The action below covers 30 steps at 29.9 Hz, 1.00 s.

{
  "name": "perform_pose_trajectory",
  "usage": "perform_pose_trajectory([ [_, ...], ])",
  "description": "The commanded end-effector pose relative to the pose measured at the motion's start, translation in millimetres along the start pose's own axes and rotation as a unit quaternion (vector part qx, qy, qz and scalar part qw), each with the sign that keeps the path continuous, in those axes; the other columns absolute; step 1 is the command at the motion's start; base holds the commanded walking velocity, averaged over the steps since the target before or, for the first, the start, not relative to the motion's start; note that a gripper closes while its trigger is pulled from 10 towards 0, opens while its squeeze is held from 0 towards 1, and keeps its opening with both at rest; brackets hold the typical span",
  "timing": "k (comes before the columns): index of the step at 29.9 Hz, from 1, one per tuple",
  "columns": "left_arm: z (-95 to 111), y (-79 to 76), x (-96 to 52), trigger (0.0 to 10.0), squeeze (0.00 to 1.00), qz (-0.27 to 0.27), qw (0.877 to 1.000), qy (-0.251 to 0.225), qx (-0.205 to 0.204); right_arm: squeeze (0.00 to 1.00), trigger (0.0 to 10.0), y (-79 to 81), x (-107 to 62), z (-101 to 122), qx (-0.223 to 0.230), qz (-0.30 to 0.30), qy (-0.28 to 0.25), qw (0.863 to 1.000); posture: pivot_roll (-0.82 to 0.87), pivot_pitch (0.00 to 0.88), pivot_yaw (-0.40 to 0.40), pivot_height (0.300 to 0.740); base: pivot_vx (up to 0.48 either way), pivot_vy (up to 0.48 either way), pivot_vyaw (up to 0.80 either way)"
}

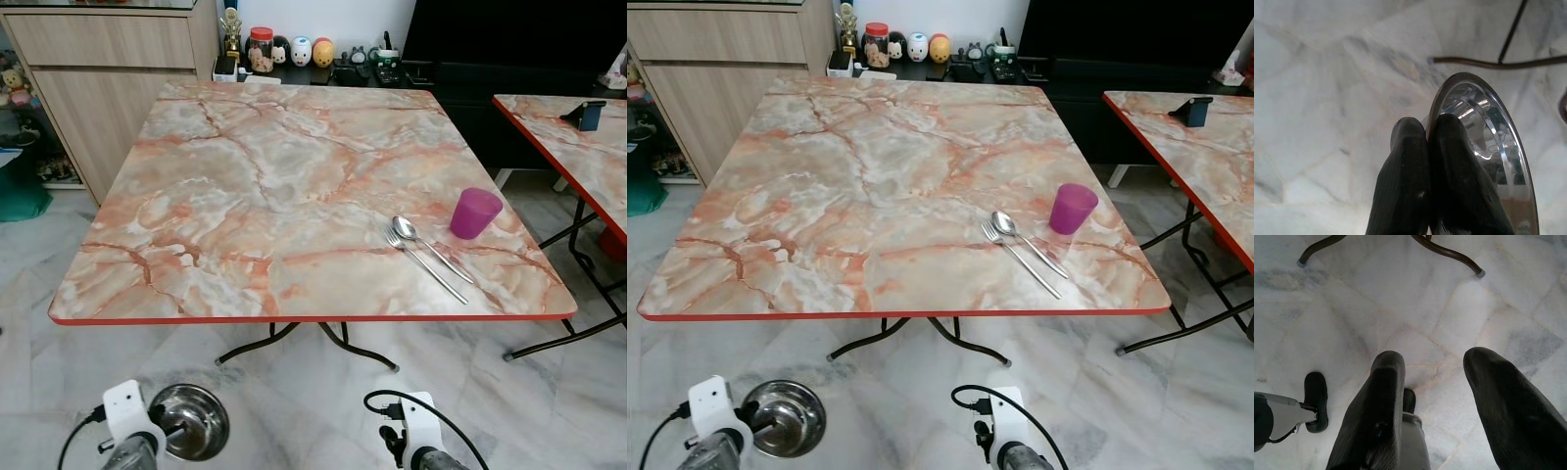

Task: Setting the table

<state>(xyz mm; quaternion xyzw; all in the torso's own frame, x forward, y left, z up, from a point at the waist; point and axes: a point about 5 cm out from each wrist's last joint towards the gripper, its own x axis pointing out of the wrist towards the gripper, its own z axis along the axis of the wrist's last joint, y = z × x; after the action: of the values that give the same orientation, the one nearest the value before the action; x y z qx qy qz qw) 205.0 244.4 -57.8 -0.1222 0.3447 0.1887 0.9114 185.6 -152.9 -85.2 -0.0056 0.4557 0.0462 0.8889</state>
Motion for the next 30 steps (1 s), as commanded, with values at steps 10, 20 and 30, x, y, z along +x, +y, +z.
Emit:
perform_pose_trajectory([
  [10,-7.7,-30.7,-0.3,10.0,0.0,-0.065,0.994,0.01,0.087,0.0,10.0,-2.8,-0.3,1.0,0.005,0.005,-0.003,1.0,0.04,0.013,-0.083,0.74,0.0,0.0,0.0],
  [20,-3.4,-30.6,0.5,10.0,0.0,-0.063,0.993,-0.001,0.1,0.0,10.0,-2.9,-0.1,2.6,-0.016,0.012,-0.003,1.0,0.04,0.013,-0.084,0.74,0.0,0.0,0.0],
  [30,-3.0,-32.6,0.8,10.0,0.0,-0.091,0.983,0.007,0.159,0.0,10.0,-2.5,-0.2,3.3,-0.008,0.012,-0.01,1.0,0.04,0.009,-0.083,0.74,0.0,0.0,0.0],
])
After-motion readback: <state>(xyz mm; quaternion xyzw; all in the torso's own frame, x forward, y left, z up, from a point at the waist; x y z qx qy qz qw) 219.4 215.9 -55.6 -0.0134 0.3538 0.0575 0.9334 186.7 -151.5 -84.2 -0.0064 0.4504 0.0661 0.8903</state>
